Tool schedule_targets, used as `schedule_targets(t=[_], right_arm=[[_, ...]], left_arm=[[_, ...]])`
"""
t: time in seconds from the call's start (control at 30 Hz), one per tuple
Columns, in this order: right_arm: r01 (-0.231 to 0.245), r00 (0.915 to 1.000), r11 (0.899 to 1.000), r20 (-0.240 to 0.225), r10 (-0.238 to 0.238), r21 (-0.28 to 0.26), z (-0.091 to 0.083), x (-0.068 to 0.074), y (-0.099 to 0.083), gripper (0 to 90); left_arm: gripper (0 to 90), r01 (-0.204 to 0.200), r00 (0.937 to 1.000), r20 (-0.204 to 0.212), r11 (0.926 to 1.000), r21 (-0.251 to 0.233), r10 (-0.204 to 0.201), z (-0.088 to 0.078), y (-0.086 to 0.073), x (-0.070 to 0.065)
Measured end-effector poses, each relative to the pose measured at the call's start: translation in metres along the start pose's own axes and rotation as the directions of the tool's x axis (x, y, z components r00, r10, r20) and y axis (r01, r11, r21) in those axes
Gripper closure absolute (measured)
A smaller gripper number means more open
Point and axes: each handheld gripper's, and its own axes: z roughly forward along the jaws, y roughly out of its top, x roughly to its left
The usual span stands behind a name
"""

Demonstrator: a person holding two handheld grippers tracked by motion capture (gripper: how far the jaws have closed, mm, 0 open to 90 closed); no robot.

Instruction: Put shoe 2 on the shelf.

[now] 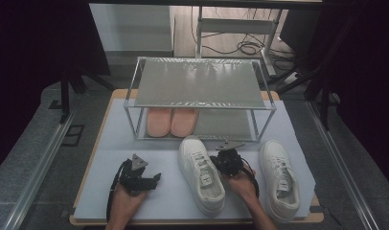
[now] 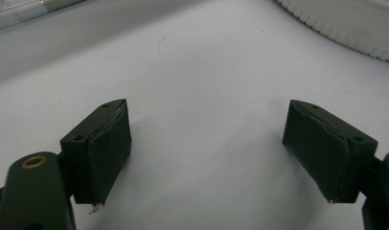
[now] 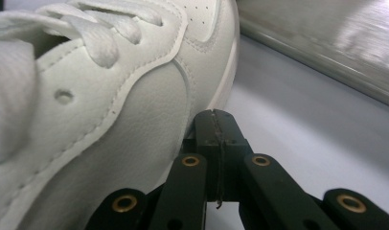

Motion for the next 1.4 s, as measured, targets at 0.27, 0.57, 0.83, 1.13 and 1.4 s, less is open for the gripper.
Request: schedule_targets(t=[0.27,0.57,0.83,1.13,1.4], right_arm=[[0.098,0.9922,0.995,-0.079,-0.097,0.009,0.013,0.009,0.013,89.9],[0.073,0.9922,0.997,-0.101,-0.072,0.006,-0.004,0.009,0.01,80.6],[0.066,0.9969,0.998,-0.046,-0.065,0.025,-0.029,0.011,0.003,63.7],[0.039,0.9979,0.999,-0.052,-0.037,0.032,-0.063,0.015,-0.002,48.4],[0.013,0.9977,0.999,-0.066,-0.011,0.029,-0.088,0.017,-0.006,42.4]], left_arm=[[16.9,0.0,1.0,0.0,1.0,0.0,0.0,0.0,0.0,0.0],[17.0,0.0,1.0,0.0,1.0,0.0,0.0,0.0,0.0,0.0],[16.9,0.002,1.0,-0.001,1.0,-0.003,-0.002,0.0,0.0,0.0],[16.9,0.0,1.0,-0.001,1.0,-0.001,0.0,0.0,0.0,0.0],[16.9,-0.001,1.0,0.0,1.0,0.0,0.001,0.0,0.0,0.0]])
